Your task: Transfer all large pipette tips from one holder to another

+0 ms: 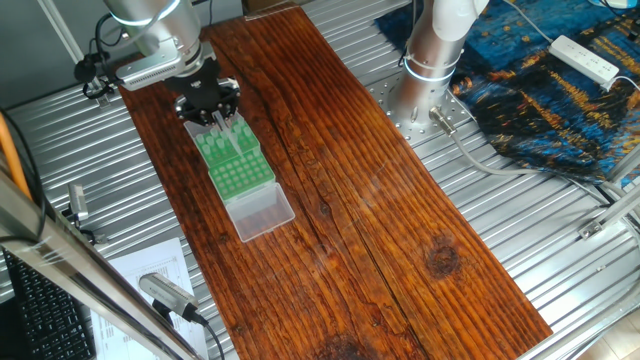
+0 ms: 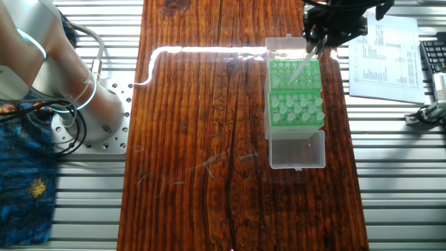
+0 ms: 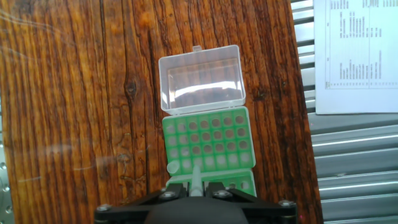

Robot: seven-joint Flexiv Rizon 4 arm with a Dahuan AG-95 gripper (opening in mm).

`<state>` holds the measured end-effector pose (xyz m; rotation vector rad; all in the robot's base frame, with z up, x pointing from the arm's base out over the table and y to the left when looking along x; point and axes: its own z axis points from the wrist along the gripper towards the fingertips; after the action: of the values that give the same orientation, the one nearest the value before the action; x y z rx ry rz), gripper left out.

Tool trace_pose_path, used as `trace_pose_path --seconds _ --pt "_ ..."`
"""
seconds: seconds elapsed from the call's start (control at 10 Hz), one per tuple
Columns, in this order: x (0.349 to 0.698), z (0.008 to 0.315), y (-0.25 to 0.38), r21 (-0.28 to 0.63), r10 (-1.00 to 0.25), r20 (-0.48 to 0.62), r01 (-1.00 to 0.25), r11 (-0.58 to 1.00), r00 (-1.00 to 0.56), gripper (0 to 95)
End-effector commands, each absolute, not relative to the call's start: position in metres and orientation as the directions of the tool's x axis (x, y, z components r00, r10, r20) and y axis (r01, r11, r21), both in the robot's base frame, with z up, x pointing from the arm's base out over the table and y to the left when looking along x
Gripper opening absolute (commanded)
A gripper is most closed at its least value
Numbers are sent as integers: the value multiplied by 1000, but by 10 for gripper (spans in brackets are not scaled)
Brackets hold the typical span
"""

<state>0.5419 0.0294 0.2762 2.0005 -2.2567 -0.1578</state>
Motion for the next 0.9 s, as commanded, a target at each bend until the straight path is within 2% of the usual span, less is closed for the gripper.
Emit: trace_pose_path --seconds 0.1,0.9 --pt "540 275 29 160 -994 18 -981 113 -111 0" --pt "534 262 30 159 -993 15 -980 121 -121 0"
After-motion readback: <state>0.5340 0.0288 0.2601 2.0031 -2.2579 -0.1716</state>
